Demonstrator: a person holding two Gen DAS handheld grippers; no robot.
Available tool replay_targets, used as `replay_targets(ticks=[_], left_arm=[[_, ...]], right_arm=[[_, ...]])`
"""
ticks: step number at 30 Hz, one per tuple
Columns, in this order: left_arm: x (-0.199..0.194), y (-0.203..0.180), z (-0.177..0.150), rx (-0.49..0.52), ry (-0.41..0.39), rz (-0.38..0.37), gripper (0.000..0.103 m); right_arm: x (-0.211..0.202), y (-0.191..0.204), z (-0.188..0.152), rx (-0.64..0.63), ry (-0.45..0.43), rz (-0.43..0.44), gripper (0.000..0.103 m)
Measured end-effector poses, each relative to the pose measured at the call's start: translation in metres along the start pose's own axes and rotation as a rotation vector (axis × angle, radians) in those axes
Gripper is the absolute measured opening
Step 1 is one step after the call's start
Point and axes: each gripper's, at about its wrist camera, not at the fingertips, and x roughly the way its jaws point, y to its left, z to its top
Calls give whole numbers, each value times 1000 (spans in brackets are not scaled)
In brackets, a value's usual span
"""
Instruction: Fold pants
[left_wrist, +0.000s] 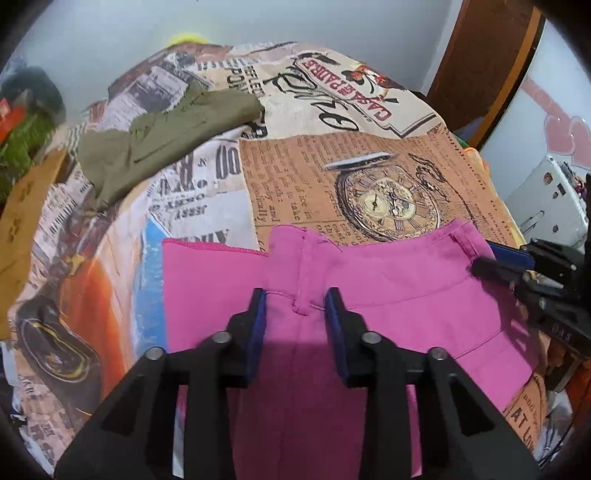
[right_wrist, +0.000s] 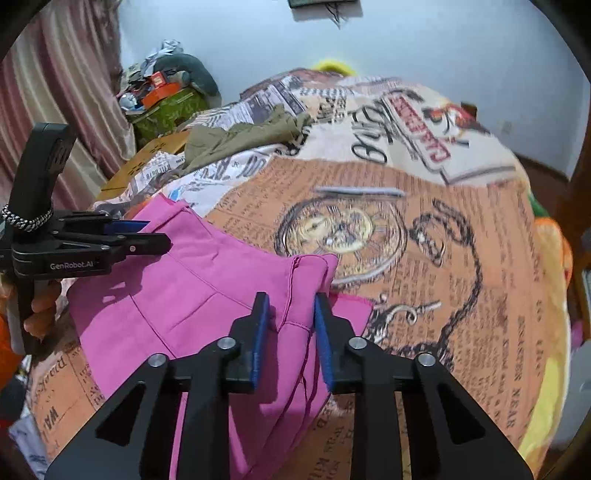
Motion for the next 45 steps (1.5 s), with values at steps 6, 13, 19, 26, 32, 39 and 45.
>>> replay_targets(ticks=[6,13,19,26,32,39,45], left_arm=[[7,8,-1,-12,19,15,27],[8,11,0,-41,31,9,28],[-15,2,2,1,-16,63,28],[-53,15,-2,-22,-85,69,52],[-68,25,-17,-49,-100,67,67],[-51,36,-44,-88,-33,32,76],[-31,50,-60,-172,26,-57,76]], right_arm=[[14,-2,4,-21,31,-33,14],[17,1,4,-35,51,-60,15],[1,5,11,-12,40,-73,26],[-27,16,20,-20,-34,-87,47],[-37,24,16,-21,-44,-88,49],[-33,22,-2,14,-18,-95,67],[-15,15,-21,62,70,-72,67]])
